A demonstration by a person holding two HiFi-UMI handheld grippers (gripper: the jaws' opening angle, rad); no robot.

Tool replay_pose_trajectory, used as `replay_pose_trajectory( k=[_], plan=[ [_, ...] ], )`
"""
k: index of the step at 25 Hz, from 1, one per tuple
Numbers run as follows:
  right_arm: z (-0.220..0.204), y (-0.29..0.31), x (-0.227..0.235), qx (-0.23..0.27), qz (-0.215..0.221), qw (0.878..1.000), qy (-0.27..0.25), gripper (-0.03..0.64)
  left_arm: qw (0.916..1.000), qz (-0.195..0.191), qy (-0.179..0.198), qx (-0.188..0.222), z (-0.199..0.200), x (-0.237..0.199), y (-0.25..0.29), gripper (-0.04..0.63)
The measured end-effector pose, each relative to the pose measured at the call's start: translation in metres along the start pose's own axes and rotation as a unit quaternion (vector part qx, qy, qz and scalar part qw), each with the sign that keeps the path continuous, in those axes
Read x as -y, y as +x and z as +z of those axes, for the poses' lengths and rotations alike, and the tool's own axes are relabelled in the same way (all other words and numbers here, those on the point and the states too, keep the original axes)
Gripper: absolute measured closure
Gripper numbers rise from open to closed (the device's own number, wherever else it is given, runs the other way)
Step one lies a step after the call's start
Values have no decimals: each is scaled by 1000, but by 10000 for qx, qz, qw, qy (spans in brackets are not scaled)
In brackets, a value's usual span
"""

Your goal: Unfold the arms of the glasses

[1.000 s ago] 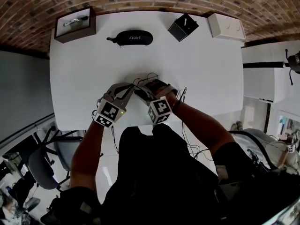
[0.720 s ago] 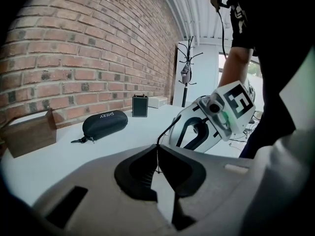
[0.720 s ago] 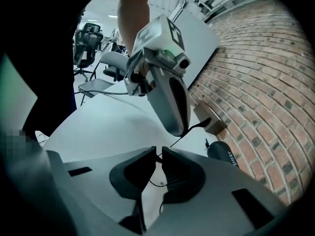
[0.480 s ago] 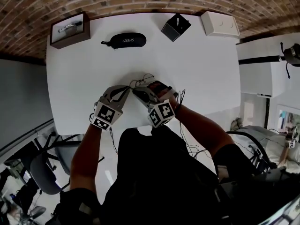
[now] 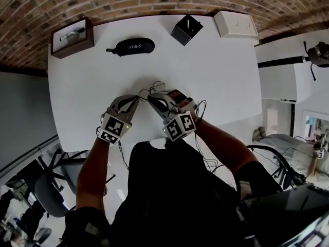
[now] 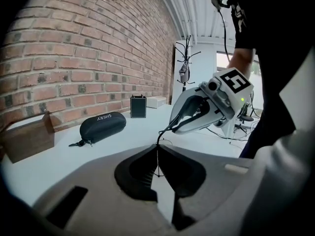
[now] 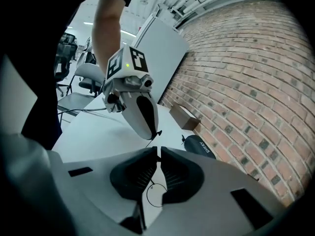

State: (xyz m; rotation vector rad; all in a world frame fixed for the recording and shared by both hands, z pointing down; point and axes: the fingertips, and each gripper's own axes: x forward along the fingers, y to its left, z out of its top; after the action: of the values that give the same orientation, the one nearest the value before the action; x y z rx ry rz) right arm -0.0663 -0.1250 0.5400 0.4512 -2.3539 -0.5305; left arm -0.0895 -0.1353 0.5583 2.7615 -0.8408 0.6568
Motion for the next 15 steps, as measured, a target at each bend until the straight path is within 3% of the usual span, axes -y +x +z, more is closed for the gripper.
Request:
replay_pose_trajectory(
  k=[7, 15],
  plan=[
    [-7, -21, 35, 79, -465, 9934, 1045, 594, 9997, -41, 239, -88, 3, 3, 3, 578],
    [-22, -40, 65, 207, -897, 9685, 2312, 598, 9988, -64, 432, -211, 2, 7, 10, 578]
  ],
)
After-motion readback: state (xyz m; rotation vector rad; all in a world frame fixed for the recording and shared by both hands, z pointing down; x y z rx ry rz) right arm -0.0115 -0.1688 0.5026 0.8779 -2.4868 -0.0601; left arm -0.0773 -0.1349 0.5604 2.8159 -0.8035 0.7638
